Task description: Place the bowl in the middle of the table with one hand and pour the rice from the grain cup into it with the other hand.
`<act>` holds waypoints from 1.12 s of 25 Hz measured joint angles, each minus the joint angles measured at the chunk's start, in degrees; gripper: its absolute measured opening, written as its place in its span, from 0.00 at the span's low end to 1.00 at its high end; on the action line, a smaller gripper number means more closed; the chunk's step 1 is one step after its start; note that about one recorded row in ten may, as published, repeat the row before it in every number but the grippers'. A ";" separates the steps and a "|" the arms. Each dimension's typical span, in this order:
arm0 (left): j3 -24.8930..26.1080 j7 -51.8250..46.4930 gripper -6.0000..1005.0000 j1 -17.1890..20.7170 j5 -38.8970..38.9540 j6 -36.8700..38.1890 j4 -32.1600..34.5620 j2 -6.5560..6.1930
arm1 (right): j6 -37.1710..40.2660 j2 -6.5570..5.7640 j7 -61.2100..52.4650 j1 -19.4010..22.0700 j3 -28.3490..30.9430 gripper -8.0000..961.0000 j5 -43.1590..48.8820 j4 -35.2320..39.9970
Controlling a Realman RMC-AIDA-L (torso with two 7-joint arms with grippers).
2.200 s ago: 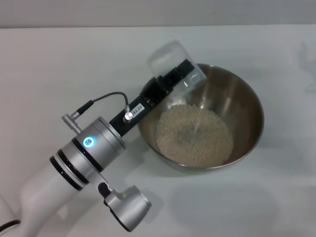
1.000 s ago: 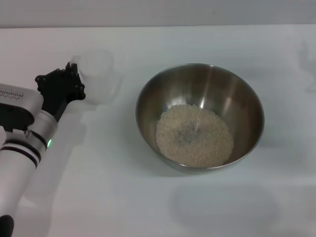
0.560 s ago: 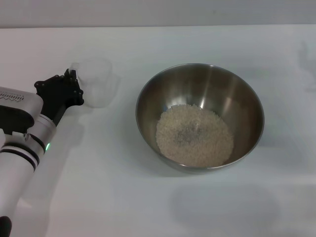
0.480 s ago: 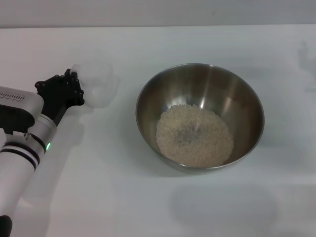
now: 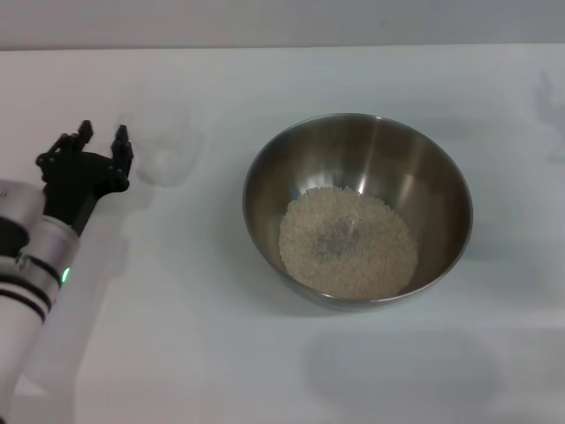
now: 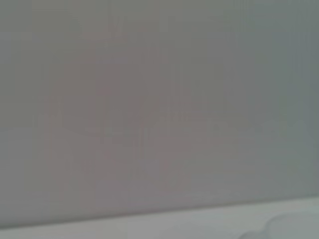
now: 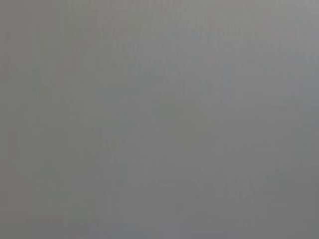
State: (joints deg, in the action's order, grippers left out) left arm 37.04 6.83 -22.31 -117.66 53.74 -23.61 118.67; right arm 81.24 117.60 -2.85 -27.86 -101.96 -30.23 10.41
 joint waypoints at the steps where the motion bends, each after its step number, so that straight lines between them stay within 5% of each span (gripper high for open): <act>1: -0.22 0.00 0.45 0.79 -0.45 2.02 -0.15 -0.01 | -0.03 0.00 0.06 -0.01 0.01 0.46 -0.01 -0.04; 7: -0.97 -0.58 0.47 4.91 -5.21 13.77 -0.06 0.07 | -0.24 0.00 0.09 -0.05 0.94 0.46 -0.01 -0.87; 28: 2.17 -10.74 0.48 3.34 -6.21 19.97 1.89 0.24 | -10.59 1.88 -2.90 2.51 -2.89 0.46 0.53 -2.05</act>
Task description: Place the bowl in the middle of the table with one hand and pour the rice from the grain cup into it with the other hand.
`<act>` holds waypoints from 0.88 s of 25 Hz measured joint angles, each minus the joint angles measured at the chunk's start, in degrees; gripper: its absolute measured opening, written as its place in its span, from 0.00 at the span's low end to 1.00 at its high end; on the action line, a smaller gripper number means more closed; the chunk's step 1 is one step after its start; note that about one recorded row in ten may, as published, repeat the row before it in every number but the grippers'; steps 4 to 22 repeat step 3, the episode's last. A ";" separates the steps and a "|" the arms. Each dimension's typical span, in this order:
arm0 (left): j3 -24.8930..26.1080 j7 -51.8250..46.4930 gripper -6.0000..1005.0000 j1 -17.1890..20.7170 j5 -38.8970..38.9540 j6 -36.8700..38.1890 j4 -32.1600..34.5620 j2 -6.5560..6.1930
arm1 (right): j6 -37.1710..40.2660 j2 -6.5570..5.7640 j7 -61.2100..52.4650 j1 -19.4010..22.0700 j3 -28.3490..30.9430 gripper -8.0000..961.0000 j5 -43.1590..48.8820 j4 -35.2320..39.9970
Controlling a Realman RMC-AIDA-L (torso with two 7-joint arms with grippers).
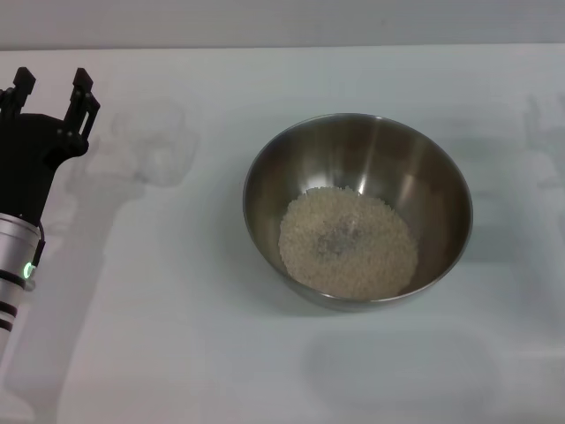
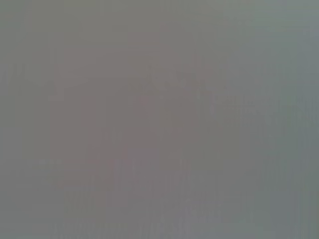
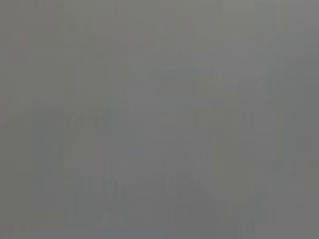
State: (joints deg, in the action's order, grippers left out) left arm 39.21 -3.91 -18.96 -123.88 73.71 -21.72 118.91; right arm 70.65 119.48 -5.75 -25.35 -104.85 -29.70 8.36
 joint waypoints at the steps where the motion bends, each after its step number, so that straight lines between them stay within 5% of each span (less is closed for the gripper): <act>1: 0.02 0.12 0.48 -0.14 -0.08 0.00 0.41 0.09 | -0.25 0.04 -0.11 0.08 -0.04 0.46 0.02 0.06; 22: 0.02 0.22 0.48 -0.17 -0.17 -0.03 0.45 0.12 | -0.35 0.03 -0.12 0.10 -0.07 0.46 0.04 0.17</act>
